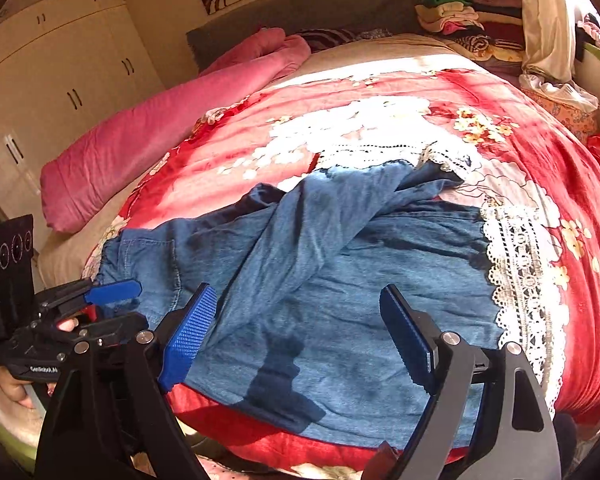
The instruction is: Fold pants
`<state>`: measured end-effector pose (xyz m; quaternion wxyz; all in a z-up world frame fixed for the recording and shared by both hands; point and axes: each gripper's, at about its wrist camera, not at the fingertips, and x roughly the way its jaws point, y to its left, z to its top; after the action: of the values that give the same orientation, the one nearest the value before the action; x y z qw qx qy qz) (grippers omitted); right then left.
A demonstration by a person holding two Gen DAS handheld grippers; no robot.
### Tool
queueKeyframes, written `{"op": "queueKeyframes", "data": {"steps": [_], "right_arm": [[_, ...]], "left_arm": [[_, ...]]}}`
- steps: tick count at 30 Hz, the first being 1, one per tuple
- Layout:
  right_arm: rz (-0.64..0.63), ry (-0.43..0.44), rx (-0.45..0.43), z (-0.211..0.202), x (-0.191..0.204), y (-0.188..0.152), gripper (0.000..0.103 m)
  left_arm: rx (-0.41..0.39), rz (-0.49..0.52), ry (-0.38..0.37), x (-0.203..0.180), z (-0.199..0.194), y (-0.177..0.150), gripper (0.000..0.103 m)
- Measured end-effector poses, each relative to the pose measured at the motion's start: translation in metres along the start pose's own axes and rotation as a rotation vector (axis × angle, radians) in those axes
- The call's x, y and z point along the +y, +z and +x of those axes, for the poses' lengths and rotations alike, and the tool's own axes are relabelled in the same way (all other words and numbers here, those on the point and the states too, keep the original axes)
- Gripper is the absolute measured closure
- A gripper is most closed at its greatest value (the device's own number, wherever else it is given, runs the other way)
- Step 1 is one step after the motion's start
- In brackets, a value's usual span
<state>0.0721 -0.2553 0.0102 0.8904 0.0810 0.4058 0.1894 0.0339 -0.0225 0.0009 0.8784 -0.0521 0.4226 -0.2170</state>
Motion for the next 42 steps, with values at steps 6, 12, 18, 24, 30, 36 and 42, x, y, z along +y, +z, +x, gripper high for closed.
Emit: {"op": "queueKeyframes", "data": {"steps": [6, 12, 18, 24, 30, 36, 42], "right_arm": [[-0.041, -0.046, 0.019, 0.014, -0.007, 0.035, 0.015], [-0.056, -0.063, 0.050, 0.050, -0.013, 0.078, 0.014], [-0.121, -0.098, 0.110, 0.098, -0.010, 0.117, 0.014], [-0.177, -0.133, 0.202, 0.154, -0.005, 0.147, 0.014], [-0.226, -0.216, 0.320, 0.214, -0.004, 0.160, 0.015], [-0.186, -0.169, 0.336, 0.217, -0.021, 0.160, 0.090], [-0.018, -0.052, 0.152, 0.114, -0.054, 0.155, 0.096]], "left_arm": [[0.032, 0.009, -0.067, -0.013, 0.031, 0.009, 0.045], [0.065, -0.027, -0.119, -0.011, 0.058, 0.020, 0.053], [0.105, -0.062, -0.154, -0.010, 0.086, 0.020, 0.090], [0.110, -0.050, -0.165, -0.011, 0.094, 0.016, 0.096], [0.111, -0.054, -0.174, -0.009, 0.094, 0.016, 0.096], [0.117, -0.053, -0.172, -0.009, 0.094, 0.018, 0.100], [0.103, -0.055, -0.168, -0.010, 0.085, 0.022, 0.101]]}}
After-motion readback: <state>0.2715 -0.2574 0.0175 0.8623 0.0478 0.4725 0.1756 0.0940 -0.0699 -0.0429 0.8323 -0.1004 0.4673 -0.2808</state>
